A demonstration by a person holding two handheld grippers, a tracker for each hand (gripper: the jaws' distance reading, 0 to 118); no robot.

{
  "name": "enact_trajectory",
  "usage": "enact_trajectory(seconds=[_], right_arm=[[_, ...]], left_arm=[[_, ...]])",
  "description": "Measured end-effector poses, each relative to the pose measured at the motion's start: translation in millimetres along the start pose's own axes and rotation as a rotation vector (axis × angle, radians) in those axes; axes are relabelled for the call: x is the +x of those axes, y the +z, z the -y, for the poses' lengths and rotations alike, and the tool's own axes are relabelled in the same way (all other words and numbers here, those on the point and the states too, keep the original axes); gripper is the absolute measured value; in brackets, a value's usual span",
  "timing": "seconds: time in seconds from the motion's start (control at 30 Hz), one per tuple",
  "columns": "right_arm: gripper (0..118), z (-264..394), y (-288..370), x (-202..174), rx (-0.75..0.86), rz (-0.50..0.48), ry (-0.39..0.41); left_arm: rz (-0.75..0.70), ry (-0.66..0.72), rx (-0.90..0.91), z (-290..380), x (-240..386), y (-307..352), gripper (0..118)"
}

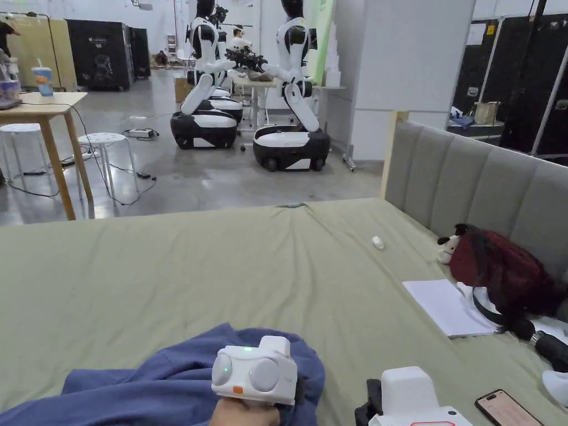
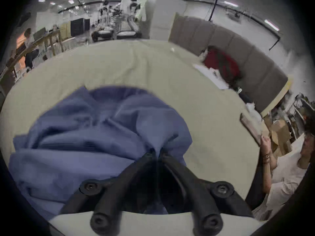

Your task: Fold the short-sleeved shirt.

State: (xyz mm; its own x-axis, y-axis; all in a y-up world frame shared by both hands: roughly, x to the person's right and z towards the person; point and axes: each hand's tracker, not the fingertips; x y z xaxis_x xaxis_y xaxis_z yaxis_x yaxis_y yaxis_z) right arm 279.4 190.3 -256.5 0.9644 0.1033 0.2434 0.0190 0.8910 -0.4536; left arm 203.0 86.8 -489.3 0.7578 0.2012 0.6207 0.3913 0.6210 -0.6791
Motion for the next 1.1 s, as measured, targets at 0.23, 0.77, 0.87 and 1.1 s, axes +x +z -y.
enact_trajectory(seconds=[0.23, 0.77, 0.87, 1.1], right_arm=[[0, -0.8, -2.0, -5.2, -0.017, -0.019, 0.005], [0, -4.4, 20.1, -128.9, 0.108, -0.218, 0.027], [0, -4.7, 23.8, -147.1, 0.104, -0.250, 0.051], [0, -5.3, 13.5, -156.1, 0.089, -0.265, 0.094]], left_arm=[[-0.098, -0.100, 0.237, 2.5, -3.3, 52.5, 112], [-0.495, 0.138, 0.484, 247.0, -110.8, 324.3, 34], [-0.545, 0.147, 0.472, 256.4, -127.1, 336.8, 0], [-0.512, 0.184, 0.314, 211.5, -190.9, 316.9, 0]])
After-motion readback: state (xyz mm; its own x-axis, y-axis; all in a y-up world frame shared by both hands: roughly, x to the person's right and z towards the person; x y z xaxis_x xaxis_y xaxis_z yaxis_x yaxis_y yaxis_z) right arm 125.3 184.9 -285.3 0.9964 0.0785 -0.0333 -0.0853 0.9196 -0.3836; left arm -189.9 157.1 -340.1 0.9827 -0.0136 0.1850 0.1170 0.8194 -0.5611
